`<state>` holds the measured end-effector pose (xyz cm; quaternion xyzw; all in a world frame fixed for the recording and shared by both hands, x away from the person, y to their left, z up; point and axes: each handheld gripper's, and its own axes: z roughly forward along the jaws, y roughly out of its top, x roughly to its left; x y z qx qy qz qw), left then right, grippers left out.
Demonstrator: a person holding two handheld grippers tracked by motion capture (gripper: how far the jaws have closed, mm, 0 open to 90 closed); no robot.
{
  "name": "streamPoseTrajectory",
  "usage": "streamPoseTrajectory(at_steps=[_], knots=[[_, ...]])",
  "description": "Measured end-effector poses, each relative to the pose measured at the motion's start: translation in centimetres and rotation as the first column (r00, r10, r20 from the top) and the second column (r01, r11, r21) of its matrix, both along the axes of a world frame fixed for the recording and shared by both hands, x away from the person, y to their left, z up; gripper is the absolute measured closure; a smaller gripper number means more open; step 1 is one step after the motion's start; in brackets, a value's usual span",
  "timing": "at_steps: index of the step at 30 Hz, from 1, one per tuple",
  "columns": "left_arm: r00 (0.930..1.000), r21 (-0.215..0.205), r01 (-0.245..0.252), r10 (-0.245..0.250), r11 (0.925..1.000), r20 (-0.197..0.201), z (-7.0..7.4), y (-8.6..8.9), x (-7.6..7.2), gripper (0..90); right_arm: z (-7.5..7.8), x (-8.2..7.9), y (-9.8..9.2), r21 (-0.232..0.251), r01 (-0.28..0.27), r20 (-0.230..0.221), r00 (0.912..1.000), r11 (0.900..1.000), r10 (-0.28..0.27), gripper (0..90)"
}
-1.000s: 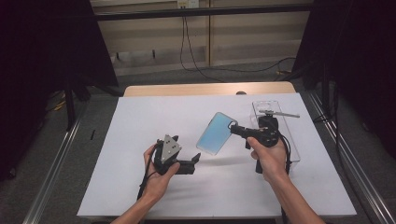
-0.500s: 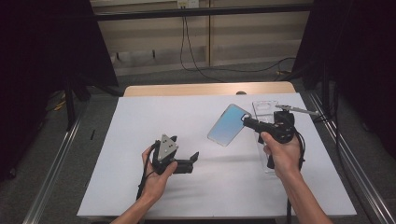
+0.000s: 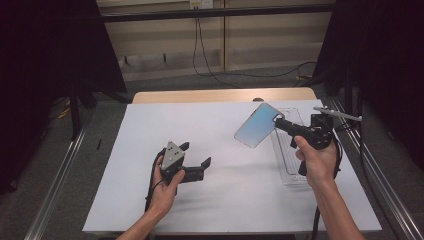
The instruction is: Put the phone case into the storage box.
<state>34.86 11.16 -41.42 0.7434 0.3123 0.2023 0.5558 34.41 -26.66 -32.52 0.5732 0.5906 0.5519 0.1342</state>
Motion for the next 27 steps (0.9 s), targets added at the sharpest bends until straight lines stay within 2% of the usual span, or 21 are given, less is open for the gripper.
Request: streamPoseTrajectory(at_steps=[3,5,9,12,15,17,19,21,23,24,27], knots=[[1.0000,-0.017,0.000,0.000,0.9998,0.008,0.2,0.2,-0.3,6.6,0.2,0.0,-0.1,-0.003,0.002,0.013,0.9999,1.000,-0.002,84.4],[0.9996,-0.009,-0.004,0.004,1.0000,0.029,0.4,0.4,-0.6,4.4,0.3,0.0,-0.1,-0.012,0.004,0.020,0.9998,1.000,-0.004,84.4],[0.9988,-0.010,-0.015,0.016,0.9998,0.046,0.6,1.4,-1.0,3.8,0.8,-0.1,-0.4,-0.017,0.006,0.033,0.9994,1.000,-0.006,84.4],[0.9988,-0.006,-0.019,0.020,0.9998,0.044,0.5,2.7,-1.1,3.5,1.1,-0.1,-0.8,-0.025,0.018,0.043,0.9990,1.000,-0.017,84.4],[0.9981,-0.011,-0.046,0.046,0.9989,0.041,0.2,4.0,-1.2,3.3,1.4,0.0,-1.2,-0.035,0.028,0.053,0.9983,0.999,-0.026,84.4],[0.9969,-0.010,-0.074,0.075,0.9972,0.026,0.1,4.8,-1.1,3.5,1.5,0.1,-1.5,-0.037,0.034,0.056,0.9979,0.999,-0.032,84.4],[0.9965,-0.021,-0.082,0.083,0.9964,0.013,0.1,5.6,-1.1,3.6,1.5,0.3,-1.7,-0.041,0.038,0.062,0.9974,0.998,-0.036,84.4],[0.9958,-0.003,-0.080,0.080,0.9968,0.045,0.1,6.2,-1.2,3.5,1.6,0.6,-1.9,-0.054,0.045,0.068,0.9968,0.997,-0.041,84.3],[0.9951,0.004,-0.089,0.088,0.9961,0.044,0.2,6.7,-1.3,3.4,1.8,0.7,-2.1,-0.062,0.046,0.074,0.9964,0.997,-0.042,84.4],[0.9956,-0.009,-0.088,0.088,0.9961,0.032,0.2,6.9,-1.4,3.3,1.9,0.7,-2.1,-0.067,0.047,0.075,0.9963,0.997,-0.042,84.4],[0.9945,0.002,-0.096,0.096,0.9954,0.041,0.2,7.6,-1.7,2.9,2.2,0.8,-2.1,-0.085,0.045,0.077,0.9963,0.995,-0.038,84.4]])
